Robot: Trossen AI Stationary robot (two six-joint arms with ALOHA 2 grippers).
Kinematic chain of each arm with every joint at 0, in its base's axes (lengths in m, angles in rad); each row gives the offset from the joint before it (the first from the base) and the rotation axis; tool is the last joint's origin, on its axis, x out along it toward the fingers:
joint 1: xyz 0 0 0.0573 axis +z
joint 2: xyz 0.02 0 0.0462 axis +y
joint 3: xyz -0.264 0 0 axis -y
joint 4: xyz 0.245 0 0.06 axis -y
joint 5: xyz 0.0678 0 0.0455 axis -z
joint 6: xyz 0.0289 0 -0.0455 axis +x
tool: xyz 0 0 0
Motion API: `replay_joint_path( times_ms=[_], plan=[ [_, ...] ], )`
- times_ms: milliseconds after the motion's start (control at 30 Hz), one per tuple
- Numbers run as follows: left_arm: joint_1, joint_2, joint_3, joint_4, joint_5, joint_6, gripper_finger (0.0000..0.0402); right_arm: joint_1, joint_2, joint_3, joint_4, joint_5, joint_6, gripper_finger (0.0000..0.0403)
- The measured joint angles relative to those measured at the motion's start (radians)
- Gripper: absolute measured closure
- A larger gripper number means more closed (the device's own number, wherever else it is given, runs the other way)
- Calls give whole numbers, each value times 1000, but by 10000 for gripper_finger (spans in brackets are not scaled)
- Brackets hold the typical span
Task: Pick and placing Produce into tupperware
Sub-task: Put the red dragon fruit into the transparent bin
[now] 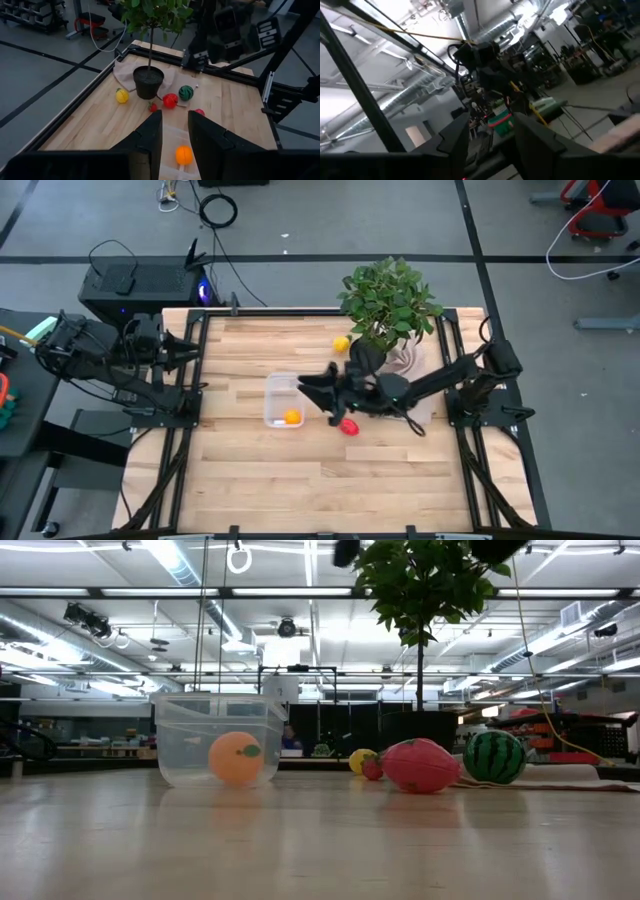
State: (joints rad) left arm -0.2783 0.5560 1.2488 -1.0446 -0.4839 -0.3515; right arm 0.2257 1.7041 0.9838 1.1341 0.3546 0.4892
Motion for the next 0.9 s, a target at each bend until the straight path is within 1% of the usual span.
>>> replay_joint_path(
  times_ms=[67, 167, 233, 267, 367, 467, 567, 633, 700, 767, 900],
  plan=[
    [0, 0, 0, 0, -3, -5, 301, 29, -35, -60, -1, 38, 14, 243],
    [0, 0, 0, 0, -6, -5, 301, 66, -79, -114, -35, 65, 16, 243],
    [0, 0, 0, 1, -6, -5, 301, 80, -113, -114, -117, 63, 7, 243],
    [0, 0, 0, 0, -6, -5, 301, 83, -132, -104, -189, 58, -7, 243],
    [0, 0, 0, 1, -11, -4, 301, 78, -180, -22, -492, 12, -108, 243],
    [0, 0, 0, 1, -13, -4, 301, 57, -204, 134, -905, -38, -226, 243],
    [0, 0, 0, 1, -13, -4, 301, 28, -170, 312, -1346, -100, -292, 243],
    [0, 0, 0, 0, -14, -4, 301, 12, -131, 407, -1551, -137, -317, 242],
    [0, 0, 0, 0, -14, -3, 301, 1, -97, 487, -1688, -171, -332, 239],
    [0, 0, 0, 0, -14, -3, 301, -2, -68, 537, -1805, -209, -335, 234],
    [0, 0, 0, 0, -14, -3, 301, -1, -7, 546, -1996, -272, -319, 224]
  ],
)
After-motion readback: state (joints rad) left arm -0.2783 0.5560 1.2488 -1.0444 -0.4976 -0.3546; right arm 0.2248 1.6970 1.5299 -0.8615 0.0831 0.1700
